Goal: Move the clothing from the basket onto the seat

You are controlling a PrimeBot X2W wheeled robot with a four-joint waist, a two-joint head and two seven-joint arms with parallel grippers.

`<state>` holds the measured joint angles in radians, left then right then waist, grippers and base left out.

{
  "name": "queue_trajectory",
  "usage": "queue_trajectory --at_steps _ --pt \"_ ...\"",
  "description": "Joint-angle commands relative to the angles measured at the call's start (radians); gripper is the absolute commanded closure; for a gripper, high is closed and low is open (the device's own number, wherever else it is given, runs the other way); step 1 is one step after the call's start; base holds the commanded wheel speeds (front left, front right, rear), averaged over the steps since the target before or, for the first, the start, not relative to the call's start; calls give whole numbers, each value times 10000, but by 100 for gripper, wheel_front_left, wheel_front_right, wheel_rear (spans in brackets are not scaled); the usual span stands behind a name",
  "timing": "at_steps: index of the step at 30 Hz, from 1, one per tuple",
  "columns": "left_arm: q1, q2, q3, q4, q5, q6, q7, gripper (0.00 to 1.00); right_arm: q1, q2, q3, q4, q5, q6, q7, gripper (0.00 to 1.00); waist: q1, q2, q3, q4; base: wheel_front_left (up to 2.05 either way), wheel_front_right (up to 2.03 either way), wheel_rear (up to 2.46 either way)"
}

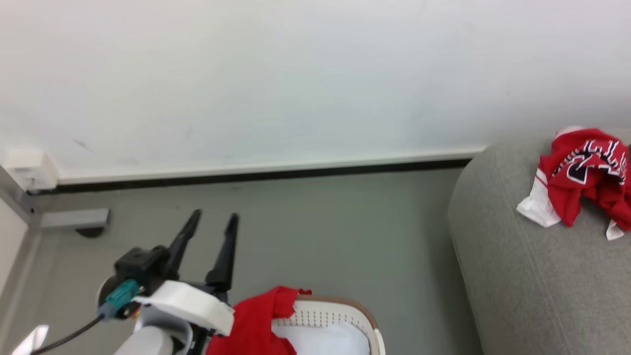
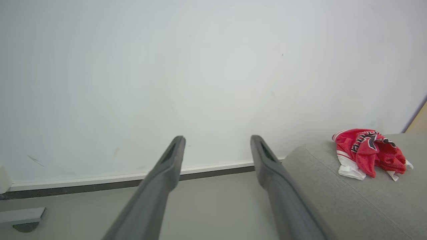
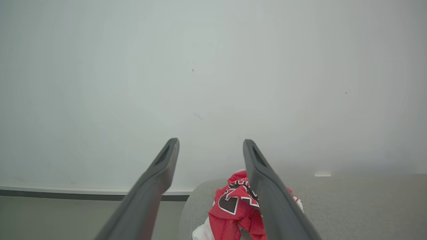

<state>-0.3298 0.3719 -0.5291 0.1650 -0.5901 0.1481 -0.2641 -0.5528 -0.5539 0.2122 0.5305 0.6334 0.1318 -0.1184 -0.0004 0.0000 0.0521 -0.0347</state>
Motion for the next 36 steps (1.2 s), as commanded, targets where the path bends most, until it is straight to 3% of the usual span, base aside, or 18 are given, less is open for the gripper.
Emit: queue_trajectory --at_steps 1,9,16,26,36 --pt "377 57 208 -112 -114 139 1 0 601 217 -200 -371 -54 -22 -198 0 4 0 -635 243 0 0 0" --pt "1615 0 1518 -646 240 668 -3 0 3298 2227 -1136 -2630 -1351 -22 -952 0 4 0 -1003 447 0 0 0" --pt "2852 -425 2476 -1030 879 595 -4 0 5305 4139 -1549 -3708 -2028 -22 -1275 0 4 0 -1049 434 0 0 0" --pt "3567 -1233 3321 -1038 1813 -47 -4 0 5487 4594 -1319 -3973 -2865 -22 -1383 0 4 0 -839 307 0 0 0" --pt "3235 -1679 3630 -707 2348 -744 -5 0 5274 4694 -1252 -4004 -2725 -22 -1328 0 4 0 -716 376 0 0 0"
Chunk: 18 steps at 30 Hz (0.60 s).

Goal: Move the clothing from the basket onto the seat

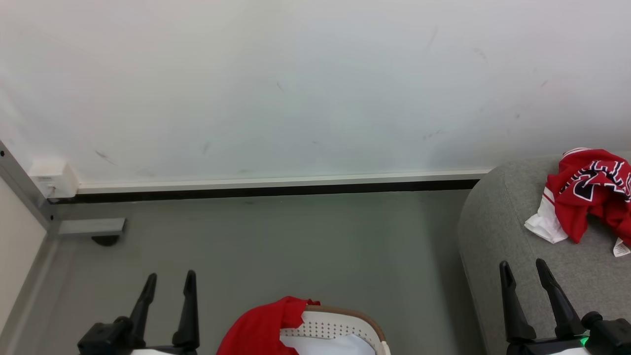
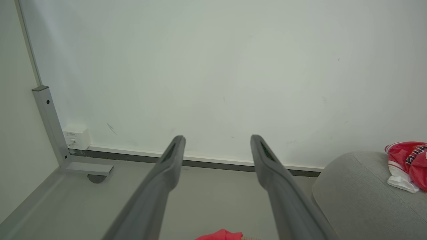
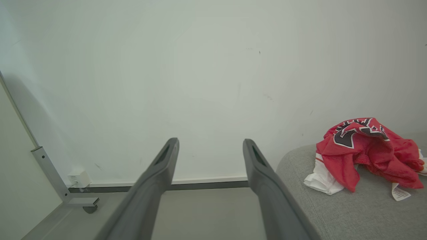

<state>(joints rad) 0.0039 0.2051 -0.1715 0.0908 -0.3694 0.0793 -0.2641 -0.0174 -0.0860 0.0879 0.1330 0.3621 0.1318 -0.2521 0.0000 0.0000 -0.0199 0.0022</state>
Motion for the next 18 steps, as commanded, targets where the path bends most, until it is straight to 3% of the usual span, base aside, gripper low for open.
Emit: queue_trajectory --at_steps 1,18 --pt "-115 -54 72 76 190 -95 -5 0 -94 23 -3 -38 -2 -22 6 0 0 0 11 7 0 0 0" --pt "-347 -457 56 889 634 -756 13 0 -248 -111 222 -114 -10 -22 80 0 0 0 339 -352 0 0 0"
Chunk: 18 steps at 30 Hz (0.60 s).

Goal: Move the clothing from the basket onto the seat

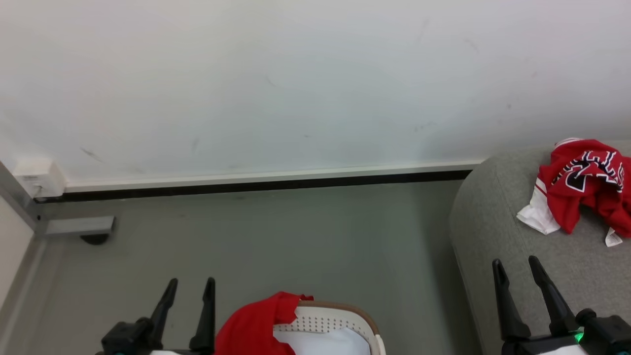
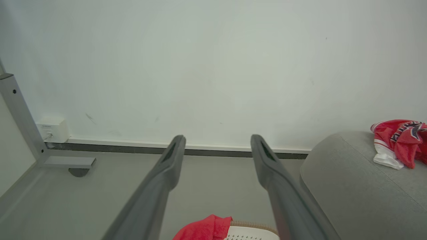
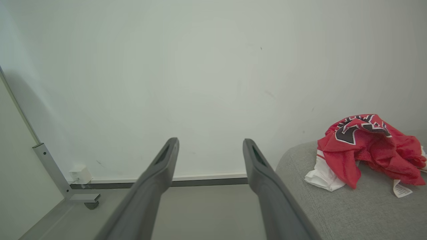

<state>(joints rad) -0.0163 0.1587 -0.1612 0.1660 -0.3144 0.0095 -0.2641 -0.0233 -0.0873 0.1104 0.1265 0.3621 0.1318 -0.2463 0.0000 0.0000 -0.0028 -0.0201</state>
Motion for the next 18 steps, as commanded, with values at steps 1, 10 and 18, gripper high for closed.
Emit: queue_trajectory --at_steps 1,10,18 --pt "-259 11 -106 226 98 -93 50 0 -261 -126 11 -68 -11 -22 23 0 0 0 302 -206 0 0 0" --pt "-1344 197 -654 1344 382 -560 280 0 -1048 -204 131 -138 99 -22 -105 0 0 0 1440 -933 0 0 0" --pt "-2506 467 -1498 3240 743 -1045 845 0 -1823 -82 217 -252 324 -22 -187 0 0 0 2695 -1610 0 0 0"
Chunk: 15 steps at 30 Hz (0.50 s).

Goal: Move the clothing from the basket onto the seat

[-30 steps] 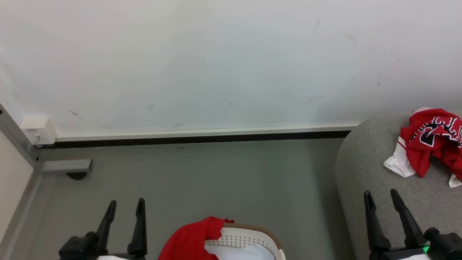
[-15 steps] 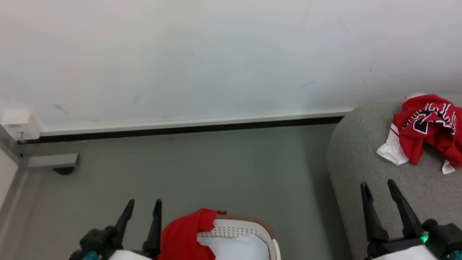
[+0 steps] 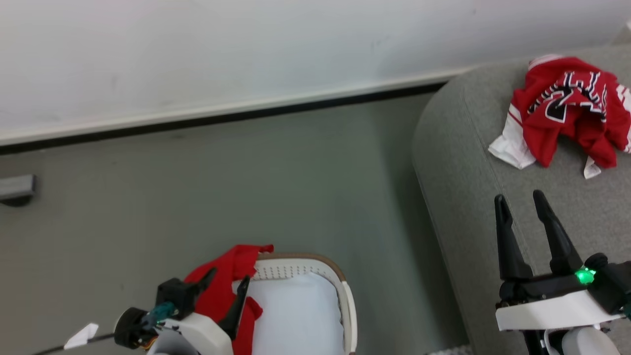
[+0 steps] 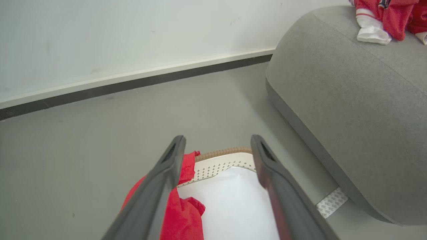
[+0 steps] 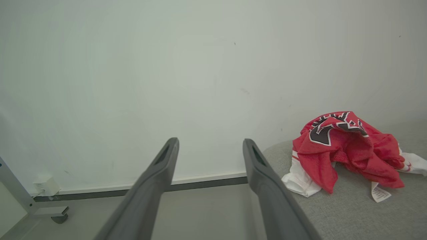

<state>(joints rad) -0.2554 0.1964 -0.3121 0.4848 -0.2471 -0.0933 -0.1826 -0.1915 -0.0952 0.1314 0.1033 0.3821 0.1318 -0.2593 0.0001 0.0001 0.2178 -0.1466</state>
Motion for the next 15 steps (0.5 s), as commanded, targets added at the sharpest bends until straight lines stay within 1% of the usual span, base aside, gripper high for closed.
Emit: queue_trajectory --at_steps 1,6,15 --pt "-284 128 -123 378 163 -64 115 0 -240 9 2 -42 125 -22 -48 0 -1 -1 657 -410 0 0 0" --pt "-1258 348 -761 1930 454 -255 416 0 -809 110 -41 -410 200 -22 -57 0 -1 -1 1672 -703 0 0 0" --pt "-3070 563 -2049 4612 1008 -369 851 0 -1769 256 -166 -1244 148 -22 -60 0 -1 -1 3484 -1105 0 0 0"
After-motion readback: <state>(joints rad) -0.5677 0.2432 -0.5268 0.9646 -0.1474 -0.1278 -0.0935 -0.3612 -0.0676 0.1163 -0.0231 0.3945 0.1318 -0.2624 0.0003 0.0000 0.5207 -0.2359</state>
